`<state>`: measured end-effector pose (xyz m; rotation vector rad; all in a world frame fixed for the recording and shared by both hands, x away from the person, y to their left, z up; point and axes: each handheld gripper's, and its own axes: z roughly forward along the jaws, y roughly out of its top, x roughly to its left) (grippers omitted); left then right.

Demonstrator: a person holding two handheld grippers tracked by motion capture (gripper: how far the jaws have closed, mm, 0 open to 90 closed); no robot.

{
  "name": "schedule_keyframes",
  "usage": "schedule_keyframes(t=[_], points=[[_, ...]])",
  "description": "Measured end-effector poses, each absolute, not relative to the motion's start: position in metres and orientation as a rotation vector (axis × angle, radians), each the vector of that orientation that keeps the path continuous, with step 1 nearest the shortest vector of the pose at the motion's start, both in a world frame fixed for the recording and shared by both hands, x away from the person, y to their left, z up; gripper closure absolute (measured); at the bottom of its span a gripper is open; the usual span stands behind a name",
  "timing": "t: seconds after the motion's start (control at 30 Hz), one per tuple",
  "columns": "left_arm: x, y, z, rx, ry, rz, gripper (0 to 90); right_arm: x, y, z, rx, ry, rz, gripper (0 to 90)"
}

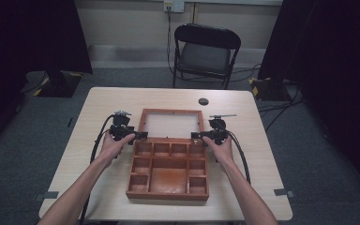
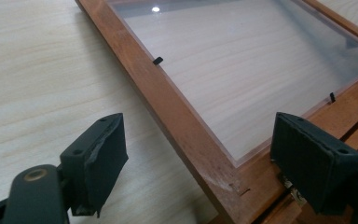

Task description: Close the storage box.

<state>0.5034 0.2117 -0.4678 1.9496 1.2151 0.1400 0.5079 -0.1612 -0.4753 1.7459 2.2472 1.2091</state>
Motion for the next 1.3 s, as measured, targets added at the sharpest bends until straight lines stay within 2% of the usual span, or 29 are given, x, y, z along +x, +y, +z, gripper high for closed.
schedule_keyframes(t=[0.3,0.67,0.9,0.97,1.2,1.3], points=[[0.509,0.21,-0.474,1.924,1.224,0.046,15.2,0.512,-0.153,-0.484,1.769,2.279,1.312,10.6],[0.508,0.206,-0.476,1.902,1.229,0.052,14.7,0.51,-0.145,-0.48,1.73,2.283,1.271,11.6],[0.509,0.207,-0.477,1.874,1.231,0.008,14.4,0.504,-0.141,-0.474,1.652,2.237,1.23,11.7],[0.509,0.206,-0.477,1.87,1.217,0.001,14.4,0.501,-0.14,-0.467,1.566,2.225,1.203,13.9],[0.508,0.197,-0.475,1.9,1.222,-0.048,14.7,0.501,-0.143,-0.467,1.581,2.217,1.223,16.0],[0.509,0.198,-0.472,1.916,1.21,-0.059,16.1,0.5,-0.143,-0.464,1.564,2.214,1.218,20.0]])
